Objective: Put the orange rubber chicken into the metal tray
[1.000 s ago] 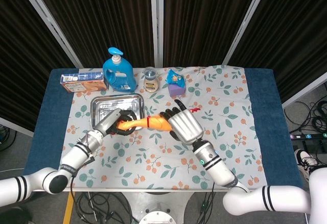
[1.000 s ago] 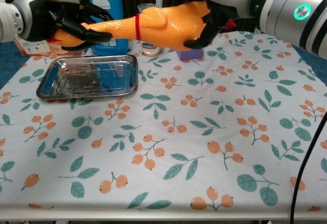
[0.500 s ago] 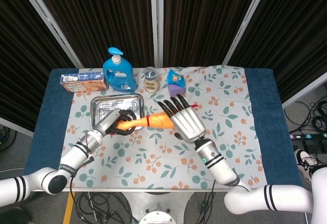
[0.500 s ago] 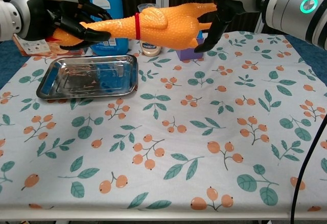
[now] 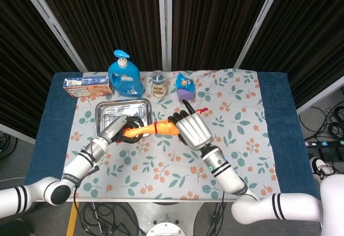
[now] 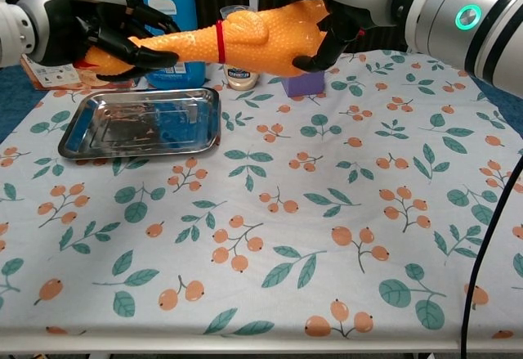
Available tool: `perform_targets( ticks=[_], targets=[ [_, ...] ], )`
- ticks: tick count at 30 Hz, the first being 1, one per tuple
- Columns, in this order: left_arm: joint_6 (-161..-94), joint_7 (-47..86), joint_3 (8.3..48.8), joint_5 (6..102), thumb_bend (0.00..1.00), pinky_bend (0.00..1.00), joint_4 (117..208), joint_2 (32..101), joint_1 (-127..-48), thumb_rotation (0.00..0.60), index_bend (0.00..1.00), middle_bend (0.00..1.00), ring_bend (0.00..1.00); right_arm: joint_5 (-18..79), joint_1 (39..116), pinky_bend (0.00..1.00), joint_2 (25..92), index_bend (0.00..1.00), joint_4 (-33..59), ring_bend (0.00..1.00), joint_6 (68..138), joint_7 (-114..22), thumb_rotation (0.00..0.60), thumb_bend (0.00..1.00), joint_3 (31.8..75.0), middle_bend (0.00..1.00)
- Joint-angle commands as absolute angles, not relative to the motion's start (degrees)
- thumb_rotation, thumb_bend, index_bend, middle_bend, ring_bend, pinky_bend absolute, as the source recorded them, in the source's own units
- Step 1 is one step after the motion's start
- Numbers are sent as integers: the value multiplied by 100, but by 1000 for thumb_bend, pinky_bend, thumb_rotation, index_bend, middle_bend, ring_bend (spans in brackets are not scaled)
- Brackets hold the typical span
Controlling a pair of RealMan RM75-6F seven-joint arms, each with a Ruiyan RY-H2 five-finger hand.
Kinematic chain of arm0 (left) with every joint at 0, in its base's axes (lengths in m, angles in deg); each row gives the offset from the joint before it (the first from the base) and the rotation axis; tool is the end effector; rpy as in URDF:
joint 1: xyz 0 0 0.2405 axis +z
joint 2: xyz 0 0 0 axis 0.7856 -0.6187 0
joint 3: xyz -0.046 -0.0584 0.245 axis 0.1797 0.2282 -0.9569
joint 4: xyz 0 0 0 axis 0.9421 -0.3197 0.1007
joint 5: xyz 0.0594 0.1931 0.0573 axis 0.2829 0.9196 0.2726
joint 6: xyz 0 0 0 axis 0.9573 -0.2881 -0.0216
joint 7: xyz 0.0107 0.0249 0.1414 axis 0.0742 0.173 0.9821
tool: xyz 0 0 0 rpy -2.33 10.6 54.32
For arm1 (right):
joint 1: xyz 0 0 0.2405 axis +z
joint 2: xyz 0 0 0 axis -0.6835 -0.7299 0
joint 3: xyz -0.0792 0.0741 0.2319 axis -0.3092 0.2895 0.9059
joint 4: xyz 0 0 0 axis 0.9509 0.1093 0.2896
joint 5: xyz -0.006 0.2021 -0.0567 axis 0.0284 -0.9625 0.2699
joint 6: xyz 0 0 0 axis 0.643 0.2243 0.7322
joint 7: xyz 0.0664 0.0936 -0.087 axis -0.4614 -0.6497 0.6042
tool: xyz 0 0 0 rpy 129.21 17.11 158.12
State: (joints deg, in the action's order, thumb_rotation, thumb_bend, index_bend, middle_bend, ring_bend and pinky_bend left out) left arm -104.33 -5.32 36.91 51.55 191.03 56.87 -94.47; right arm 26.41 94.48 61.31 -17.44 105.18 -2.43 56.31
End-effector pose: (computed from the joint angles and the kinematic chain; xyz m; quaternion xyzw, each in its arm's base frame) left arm -0.1151 0.3369 0.0342 -0.5632 -0.6712 -0.4472 0.1799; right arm -0.0328 -0.3171 0.0127 0.7661 -0.2535 0.4275 0.4076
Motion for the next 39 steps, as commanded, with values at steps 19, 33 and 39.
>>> perform_targets(
  ticks=[19, 33, 39],
  targets=[
    [-10457, -581, 3662, 5224, 775, 925, 19063, 5684, -9387, 600, 802, 831, 777, 2598, 9474, 164, 6156, 888, -1835, 641, 10400, -270, 600, 778, 5444, 900],
    [-10703, -559, 3502, 5459, 774, 921, 19114, 5734, -9184, 600, 802, 829, 775, 2628, 9272, 51, 5786, 0, -2153, 1, 10600, -503, 600, 0, 5497, 0],
    [-10739, -628, 3442, 5519, 774, 921, 18889, 5800, -9109, 600, 802, 827, 771, 2666, 9098, 46, 5520, 0, -2282, 0, 10705, -684, 600, 0, 5476, 0]
  ],
)
